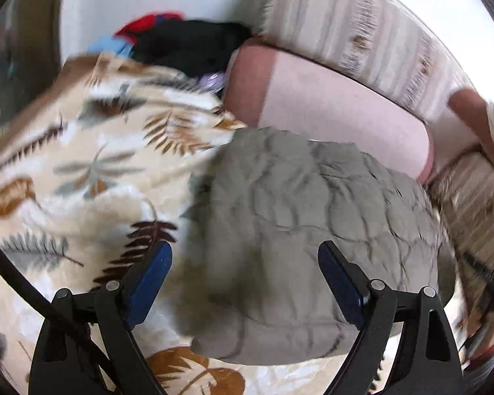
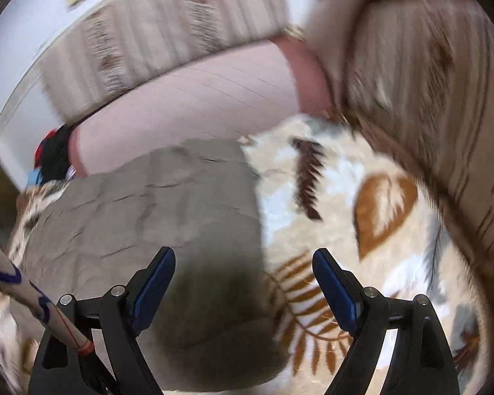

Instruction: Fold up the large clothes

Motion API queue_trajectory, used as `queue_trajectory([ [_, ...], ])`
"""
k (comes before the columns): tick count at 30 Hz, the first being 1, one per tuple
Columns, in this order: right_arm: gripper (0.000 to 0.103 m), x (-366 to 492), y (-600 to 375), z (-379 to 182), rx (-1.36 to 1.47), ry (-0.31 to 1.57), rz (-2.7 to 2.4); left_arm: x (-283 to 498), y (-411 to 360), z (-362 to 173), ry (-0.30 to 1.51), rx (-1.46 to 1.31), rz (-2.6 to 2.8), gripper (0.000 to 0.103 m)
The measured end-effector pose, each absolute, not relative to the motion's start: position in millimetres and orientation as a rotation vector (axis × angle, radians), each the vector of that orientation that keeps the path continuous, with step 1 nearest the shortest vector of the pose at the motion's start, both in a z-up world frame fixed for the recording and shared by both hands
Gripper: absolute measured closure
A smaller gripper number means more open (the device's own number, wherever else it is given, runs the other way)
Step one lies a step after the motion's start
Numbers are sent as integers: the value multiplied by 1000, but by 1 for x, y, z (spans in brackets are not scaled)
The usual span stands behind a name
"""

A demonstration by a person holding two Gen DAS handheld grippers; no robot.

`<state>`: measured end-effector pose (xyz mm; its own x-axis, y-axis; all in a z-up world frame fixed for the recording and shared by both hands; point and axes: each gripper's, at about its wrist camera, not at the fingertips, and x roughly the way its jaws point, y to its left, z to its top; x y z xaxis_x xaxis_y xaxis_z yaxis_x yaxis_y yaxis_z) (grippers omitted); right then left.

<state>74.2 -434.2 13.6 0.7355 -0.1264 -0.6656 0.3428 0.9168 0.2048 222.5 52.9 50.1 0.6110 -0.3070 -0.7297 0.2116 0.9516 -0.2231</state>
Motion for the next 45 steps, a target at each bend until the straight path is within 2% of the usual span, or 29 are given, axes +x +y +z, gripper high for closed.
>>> queue_trajectory([
  [3, 14, 88, -391, 15, 262, 691, -189, 217, 14, 43, 850, -45, -345, 13],
  [8, 17, 129, -333, -16, 166, 745, -125, 230, -38, 4, 941, -35, -370, 13],
  [10, 17, 142, -324, -27, 120, 742, -149, 235, -51, -5, 915, 38, -311, 13],
  [14, 15, 149, -348, -40, 117, 727, -226, 244, -57, -15, 863, 109, -278, 6],
  [20, 14, 139, -429, -47, 227, 750, -418, 251, -42, -15, 849, 87, -289, 6],
  [24, 14, 104, -475, -36, 424, 731, -463, 243, -21, -4, 815, 125, -198, 6],
  [28, 14, 65, -466, -11, 393, 704, -466, 225, 12, 11, 800, 171, -85, 6],
  [34, 14, 5, -423, 6, 390, 690, -412, 155, 42, 58, 667, 153, -1, 6],
  [41, 14, -43, -344, 3, 296, 737, -366, 63, 34, 102, 434, 176, 79, 1],
  [45, 14, -69, -307, -2, 325, 765, -298, 19, 22, 111, 381, 194, 71, 1],
])
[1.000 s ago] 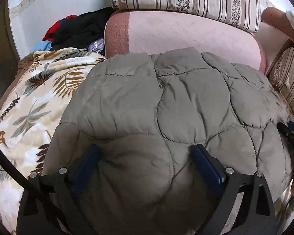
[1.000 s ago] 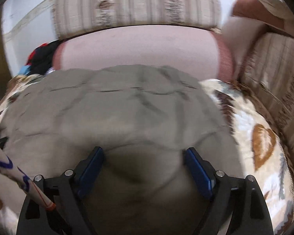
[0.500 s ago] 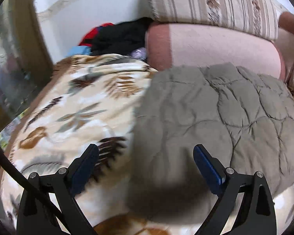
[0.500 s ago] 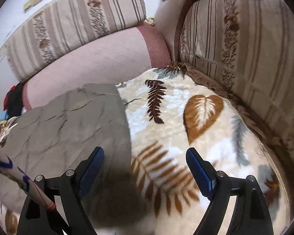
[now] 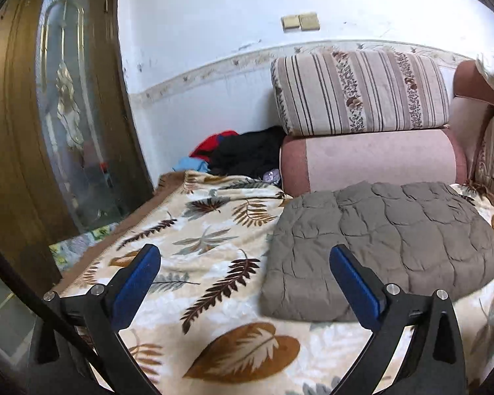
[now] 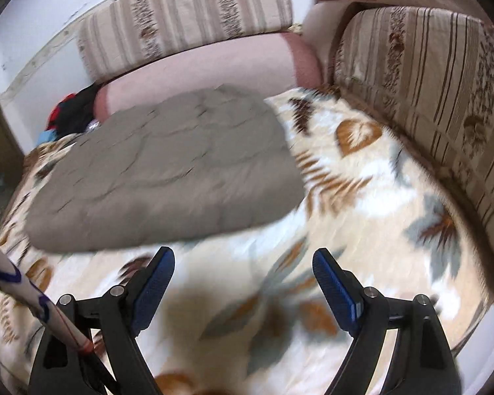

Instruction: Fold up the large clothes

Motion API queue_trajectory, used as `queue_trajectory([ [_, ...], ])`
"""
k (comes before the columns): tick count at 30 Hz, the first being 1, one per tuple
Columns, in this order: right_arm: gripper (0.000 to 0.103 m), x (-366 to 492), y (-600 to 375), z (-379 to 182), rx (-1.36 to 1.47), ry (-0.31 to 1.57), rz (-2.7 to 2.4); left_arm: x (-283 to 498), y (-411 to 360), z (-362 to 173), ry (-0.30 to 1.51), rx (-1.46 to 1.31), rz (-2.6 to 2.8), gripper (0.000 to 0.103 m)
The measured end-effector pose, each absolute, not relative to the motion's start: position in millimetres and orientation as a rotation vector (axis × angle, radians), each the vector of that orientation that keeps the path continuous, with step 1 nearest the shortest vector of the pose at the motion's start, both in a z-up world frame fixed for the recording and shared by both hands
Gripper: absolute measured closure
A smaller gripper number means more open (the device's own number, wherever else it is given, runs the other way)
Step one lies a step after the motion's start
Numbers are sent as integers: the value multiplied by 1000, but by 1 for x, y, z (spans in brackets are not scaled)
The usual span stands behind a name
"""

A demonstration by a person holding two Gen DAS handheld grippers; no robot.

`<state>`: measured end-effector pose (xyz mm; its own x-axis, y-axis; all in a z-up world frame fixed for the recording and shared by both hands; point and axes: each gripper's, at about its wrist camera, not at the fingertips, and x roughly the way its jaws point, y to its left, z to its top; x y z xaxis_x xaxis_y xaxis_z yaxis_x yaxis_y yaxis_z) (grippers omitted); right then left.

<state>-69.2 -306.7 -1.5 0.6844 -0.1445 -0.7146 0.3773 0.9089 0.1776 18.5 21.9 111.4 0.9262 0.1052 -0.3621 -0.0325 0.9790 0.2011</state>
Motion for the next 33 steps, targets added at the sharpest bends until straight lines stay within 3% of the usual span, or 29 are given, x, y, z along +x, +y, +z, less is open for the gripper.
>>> queue_trajectory([
  [12, 14, -108, -237, -4, 307, 777, -221, -39, 5, 94, 461, 91, -83, 1],
  [23, 13, -113, -231, -1, 131, 742, -374, -42, -8, 59, 617, 30, -162, 1],
  [33, 12, -102, -231, -20, 98, 829, -402, -37, -22, 40, 707, 43, -207, 1],
])
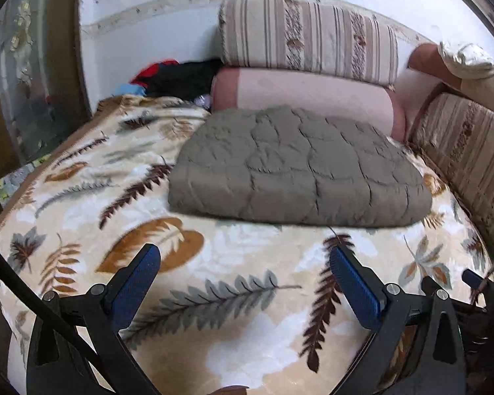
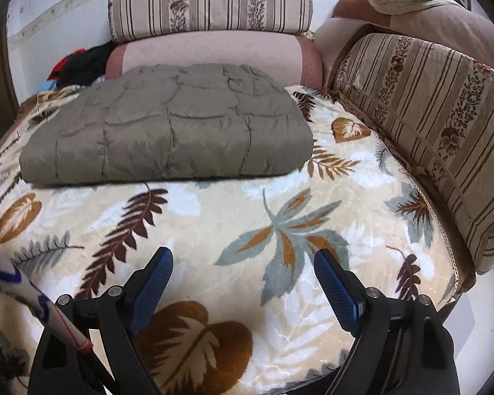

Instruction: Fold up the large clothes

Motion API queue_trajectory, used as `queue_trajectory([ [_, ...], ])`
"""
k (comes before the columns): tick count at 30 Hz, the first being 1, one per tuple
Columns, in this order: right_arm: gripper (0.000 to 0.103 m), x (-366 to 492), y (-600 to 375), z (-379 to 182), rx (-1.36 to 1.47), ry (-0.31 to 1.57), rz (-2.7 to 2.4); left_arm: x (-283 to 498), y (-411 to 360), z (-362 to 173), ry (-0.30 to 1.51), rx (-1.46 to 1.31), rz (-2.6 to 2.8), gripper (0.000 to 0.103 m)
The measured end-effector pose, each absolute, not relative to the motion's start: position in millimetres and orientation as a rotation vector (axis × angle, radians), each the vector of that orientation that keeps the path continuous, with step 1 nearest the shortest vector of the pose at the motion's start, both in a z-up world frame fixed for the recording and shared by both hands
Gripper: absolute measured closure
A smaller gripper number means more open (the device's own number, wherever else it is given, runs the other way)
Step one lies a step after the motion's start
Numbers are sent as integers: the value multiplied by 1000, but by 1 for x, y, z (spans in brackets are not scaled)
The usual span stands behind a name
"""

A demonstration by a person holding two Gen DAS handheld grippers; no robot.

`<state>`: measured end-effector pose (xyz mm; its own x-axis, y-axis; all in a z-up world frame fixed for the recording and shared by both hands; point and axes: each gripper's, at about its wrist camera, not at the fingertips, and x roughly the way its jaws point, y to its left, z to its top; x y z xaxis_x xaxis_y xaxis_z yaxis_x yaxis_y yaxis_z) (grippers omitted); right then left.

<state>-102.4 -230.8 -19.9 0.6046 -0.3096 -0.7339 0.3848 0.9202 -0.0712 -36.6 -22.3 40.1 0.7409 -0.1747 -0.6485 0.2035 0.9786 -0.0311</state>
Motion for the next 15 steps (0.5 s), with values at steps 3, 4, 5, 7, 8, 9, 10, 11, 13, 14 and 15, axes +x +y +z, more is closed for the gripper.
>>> queue_trajectory([
  [3, 13, -99, -228, -27, 71, 856, -404, -34, -30, 29, 764, 51, -235, 1],
  [4, 13, -98, -227, -29, 66, 867, -403, -35, -33, 26, 779, 54, -247, 1],
  [5, 13, -97, -227, -30, 63, 875, -401, -35, -36, 23, 786, 58, -252, 1],
  [7, 12, -95, -228, -33, 57, 888, -404, -36, -38, 20, 791, 65, -251, 1],
  [8, 12, -94, -228, -35, 52, 894, -408, -36, -38, 20, 792, 65, -254, 1],
  [9, 12, -94, -229, -36, 49, 900, -411, -35, -38, 20, 794, 64, -253, 1],
  [10, 12, -93, -229, -37, 49, 904, -414, -35, -38, 19, 794, 64, -250, 1],
  [11, 12, -93, -230, -38, 49, 909, -418, -35, -38, 19, 794, 63, -249, 1],
  [13, 12, -92, -231, -40, 47, 916, -423, -33, -38, 16, 801, 59, -241, 1],
  [14, 12, -92, -231, -41, 44, 923, -425, -32, -38, 15, 806, 58, -238, 1],
  [15, 12, -91, -231, -42, 41, 928, -427, -31, -38, 14, 810, 59, -236, 1],
])
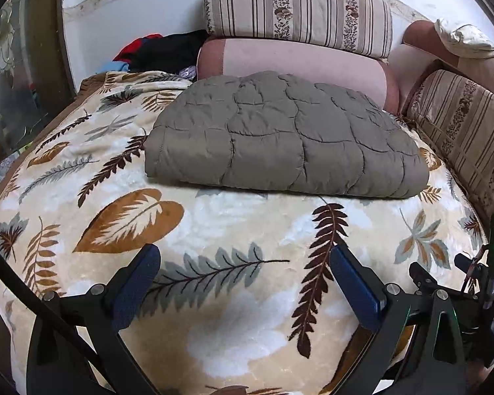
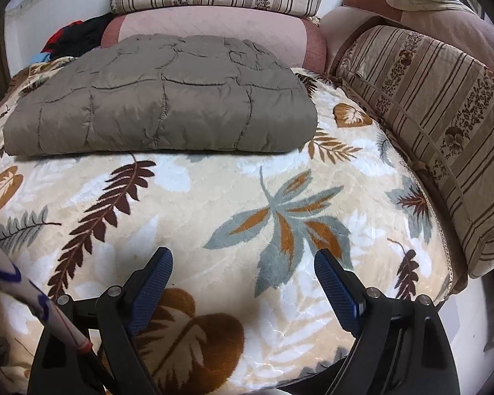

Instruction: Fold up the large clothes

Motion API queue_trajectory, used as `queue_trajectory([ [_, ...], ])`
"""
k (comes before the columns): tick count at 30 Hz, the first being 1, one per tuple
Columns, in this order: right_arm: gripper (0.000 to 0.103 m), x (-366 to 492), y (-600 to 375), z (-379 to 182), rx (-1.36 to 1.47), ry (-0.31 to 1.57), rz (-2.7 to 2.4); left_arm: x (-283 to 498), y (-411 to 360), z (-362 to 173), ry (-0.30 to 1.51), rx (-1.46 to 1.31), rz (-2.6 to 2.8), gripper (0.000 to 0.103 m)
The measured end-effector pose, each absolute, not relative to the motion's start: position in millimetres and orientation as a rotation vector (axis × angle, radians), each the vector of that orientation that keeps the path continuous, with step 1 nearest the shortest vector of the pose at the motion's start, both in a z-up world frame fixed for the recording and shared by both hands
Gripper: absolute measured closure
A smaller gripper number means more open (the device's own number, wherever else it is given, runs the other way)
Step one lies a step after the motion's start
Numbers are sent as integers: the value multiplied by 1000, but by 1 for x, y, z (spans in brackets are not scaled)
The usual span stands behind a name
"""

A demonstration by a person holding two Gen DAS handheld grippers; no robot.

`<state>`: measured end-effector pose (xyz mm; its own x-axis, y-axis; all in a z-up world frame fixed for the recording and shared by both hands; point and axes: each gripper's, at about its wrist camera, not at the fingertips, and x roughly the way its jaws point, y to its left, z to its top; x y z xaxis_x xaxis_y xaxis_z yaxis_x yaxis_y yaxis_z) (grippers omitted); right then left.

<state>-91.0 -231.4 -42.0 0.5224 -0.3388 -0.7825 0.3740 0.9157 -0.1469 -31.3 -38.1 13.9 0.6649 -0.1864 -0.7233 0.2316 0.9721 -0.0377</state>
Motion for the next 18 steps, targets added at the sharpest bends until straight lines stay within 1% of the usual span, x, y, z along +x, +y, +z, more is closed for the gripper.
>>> queue_trajectory([
  [11, 12, -90, -239, -47, 52, 946, -454, -30, -51, -8, 877, 115, -212, 1],
  [18, 12, -89, -236, -47, 49, 952, -451, -25, -49, -16, 918, 101, -208, 1],
])
